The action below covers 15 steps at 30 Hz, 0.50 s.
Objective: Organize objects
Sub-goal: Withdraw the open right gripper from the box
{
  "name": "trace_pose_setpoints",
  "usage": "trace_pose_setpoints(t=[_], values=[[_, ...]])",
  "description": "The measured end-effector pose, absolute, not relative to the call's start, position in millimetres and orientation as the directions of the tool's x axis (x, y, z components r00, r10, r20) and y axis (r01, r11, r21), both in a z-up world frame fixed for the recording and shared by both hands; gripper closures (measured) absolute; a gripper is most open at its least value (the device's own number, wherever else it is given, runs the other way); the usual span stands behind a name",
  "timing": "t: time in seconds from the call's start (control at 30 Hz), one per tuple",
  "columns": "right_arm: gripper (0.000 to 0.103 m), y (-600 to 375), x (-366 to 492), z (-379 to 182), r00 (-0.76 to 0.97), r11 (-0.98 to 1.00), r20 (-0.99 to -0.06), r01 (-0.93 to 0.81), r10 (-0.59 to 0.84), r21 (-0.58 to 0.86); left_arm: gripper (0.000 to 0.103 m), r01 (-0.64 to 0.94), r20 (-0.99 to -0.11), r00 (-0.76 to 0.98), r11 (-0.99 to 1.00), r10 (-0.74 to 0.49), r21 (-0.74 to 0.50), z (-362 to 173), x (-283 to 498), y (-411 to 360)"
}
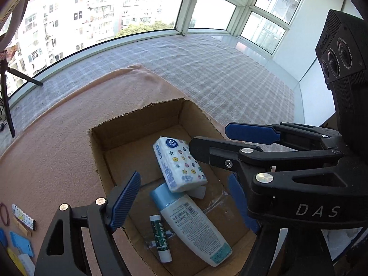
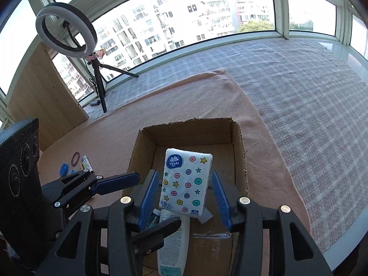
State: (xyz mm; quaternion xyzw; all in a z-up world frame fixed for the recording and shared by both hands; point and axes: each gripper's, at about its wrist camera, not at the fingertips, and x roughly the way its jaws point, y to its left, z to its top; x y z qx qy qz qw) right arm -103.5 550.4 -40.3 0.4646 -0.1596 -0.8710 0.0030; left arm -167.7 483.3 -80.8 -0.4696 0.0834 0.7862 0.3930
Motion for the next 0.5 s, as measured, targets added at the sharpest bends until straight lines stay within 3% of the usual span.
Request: trace_pose_setpoints(t=[0.13,0.5], values=[[0.043,549,-102,-37,-0.581,-0.954,-0.804,-0.151,-0.128,0.261,0.021,-0.691,-0.805,-0.268,-0.688,0.53,-0.224,-81,-168,473],[0.041,520,-102,-39,-0.563,-0.955,-0.807,-0.098,-0.18,0.282,0.021,-0.644,-0.799,-0.306,-0.731,0.518,-0.227,-72,-165,425]])
